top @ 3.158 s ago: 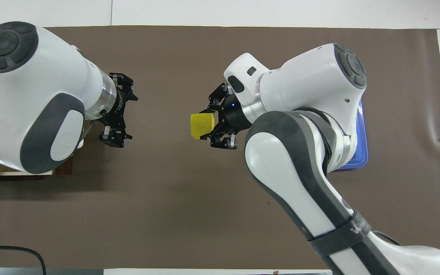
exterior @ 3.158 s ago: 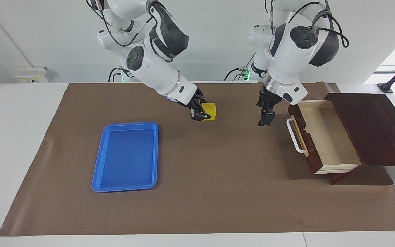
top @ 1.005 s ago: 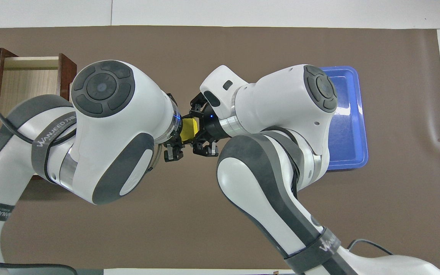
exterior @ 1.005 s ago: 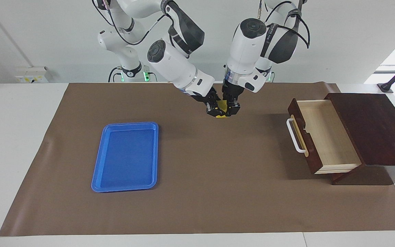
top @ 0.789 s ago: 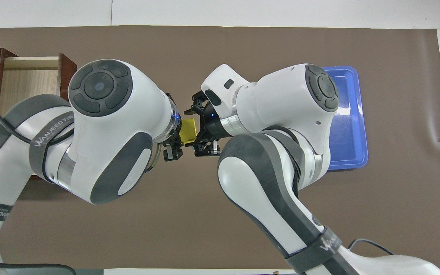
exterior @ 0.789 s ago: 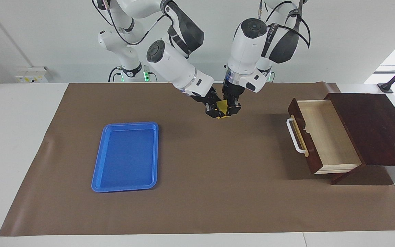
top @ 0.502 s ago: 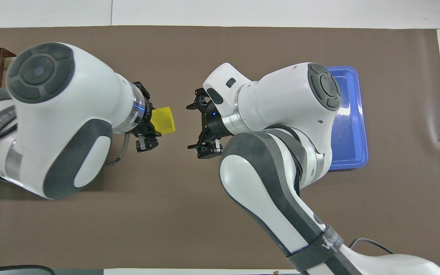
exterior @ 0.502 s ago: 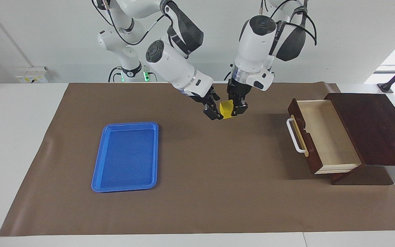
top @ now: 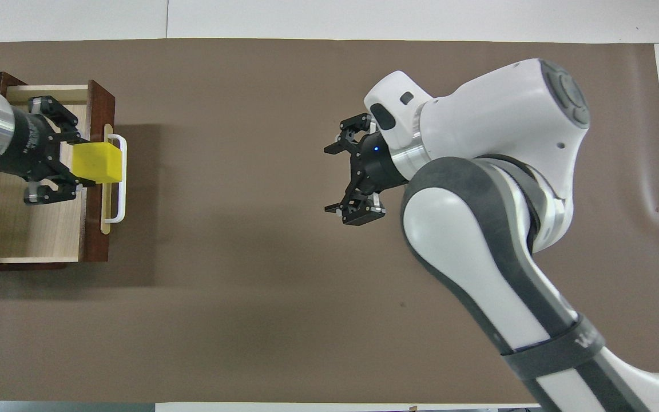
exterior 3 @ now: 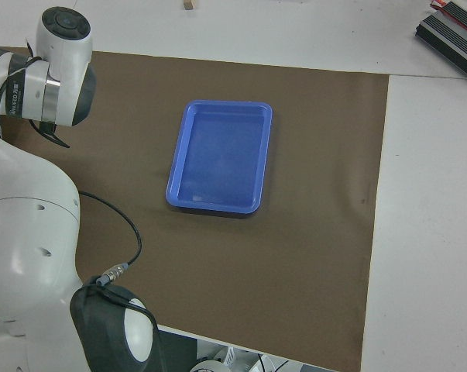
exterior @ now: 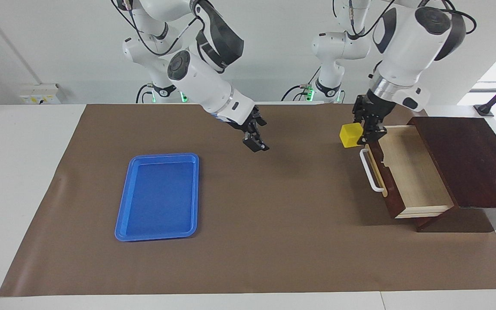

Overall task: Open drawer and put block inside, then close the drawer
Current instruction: 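Lower the block into the drawer with the left gripper while the right gripper withdraws, then release the block and push the drawer shut with the left gripper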

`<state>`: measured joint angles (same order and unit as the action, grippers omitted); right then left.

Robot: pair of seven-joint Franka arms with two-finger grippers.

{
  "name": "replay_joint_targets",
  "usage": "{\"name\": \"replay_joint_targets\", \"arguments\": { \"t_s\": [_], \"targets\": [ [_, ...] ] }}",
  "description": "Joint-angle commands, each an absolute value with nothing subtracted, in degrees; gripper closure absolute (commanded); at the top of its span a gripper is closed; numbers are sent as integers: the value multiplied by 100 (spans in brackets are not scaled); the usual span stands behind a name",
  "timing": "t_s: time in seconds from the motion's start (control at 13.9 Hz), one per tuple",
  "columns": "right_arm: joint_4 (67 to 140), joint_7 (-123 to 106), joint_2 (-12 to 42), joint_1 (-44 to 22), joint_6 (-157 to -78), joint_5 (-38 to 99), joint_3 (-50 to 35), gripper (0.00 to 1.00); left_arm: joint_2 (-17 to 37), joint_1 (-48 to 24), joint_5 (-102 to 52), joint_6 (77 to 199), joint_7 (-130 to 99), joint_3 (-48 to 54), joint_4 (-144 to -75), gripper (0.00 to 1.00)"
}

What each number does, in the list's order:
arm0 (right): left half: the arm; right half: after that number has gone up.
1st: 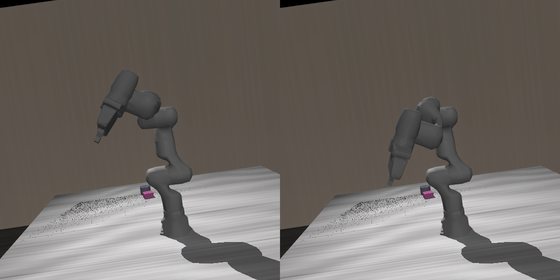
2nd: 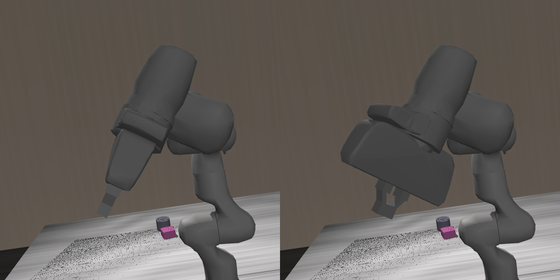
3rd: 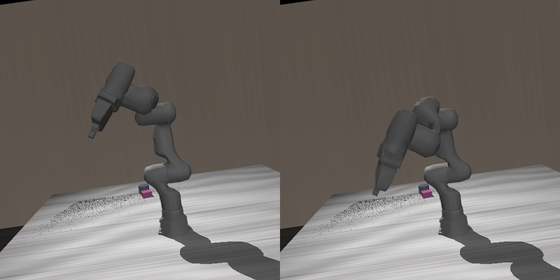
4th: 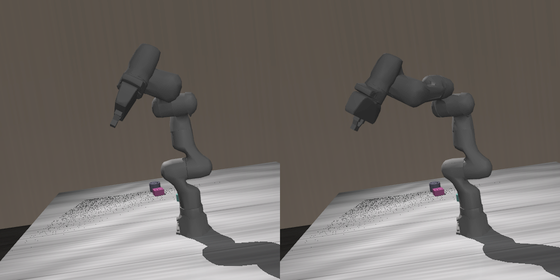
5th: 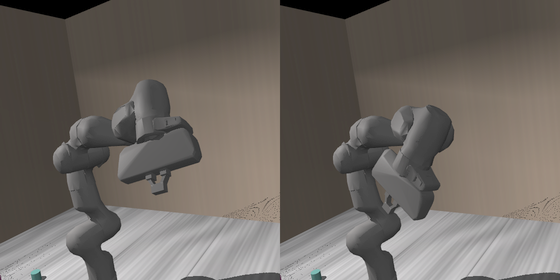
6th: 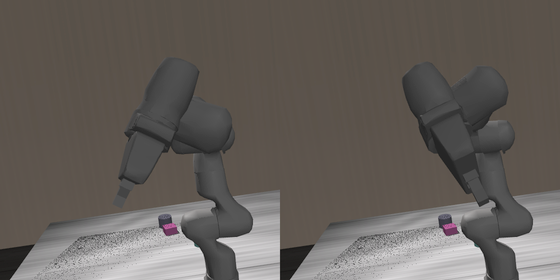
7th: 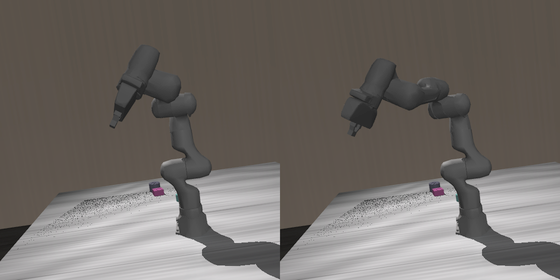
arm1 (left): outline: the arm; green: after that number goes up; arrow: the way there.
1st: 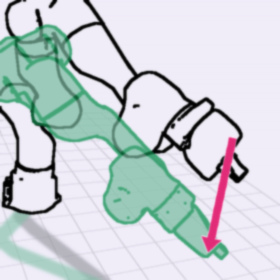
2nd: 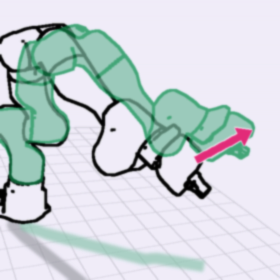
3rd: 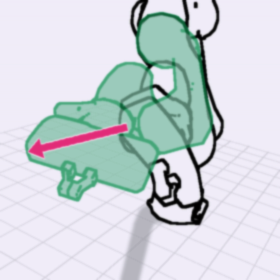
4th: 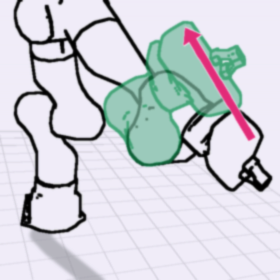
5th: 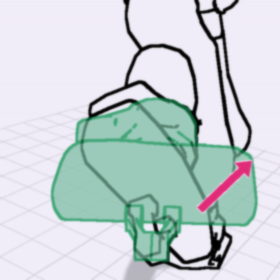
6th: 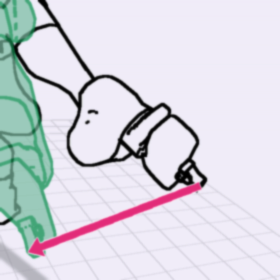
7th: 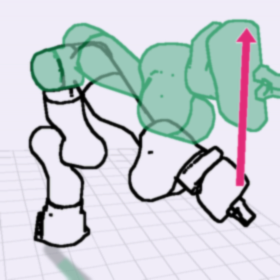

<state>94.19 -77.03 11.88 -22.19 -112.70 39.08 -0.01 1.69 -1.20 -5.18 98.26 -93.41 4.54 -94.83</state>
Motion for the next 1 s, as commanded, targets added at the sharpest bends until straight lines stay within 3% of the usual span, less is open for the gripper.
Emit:
{"name": "replay_joint_targets", "arguments": {
  "t_s": [0.0,0.43,0.57,0.93],
  "targets": [
    [9466,-7436,985,-1497,-10594,3693,-35,0,175,657,-800,10036,-8221,527,-9571,100],
    [9439,-6182,405,-634,-10204,2032,-26,0,677,1160,-782,10766,-7278,501,-9904,100],
    [9431,-5331,229,-415,-9854,1750,9,0,493,1151,-765,11108,-7277,501,-10509,100],
    [9334,-3792,-52,-88,-9309,776,44,0,150,1151,-756,11399,-7269,501,-11267,100]
  ]
}}
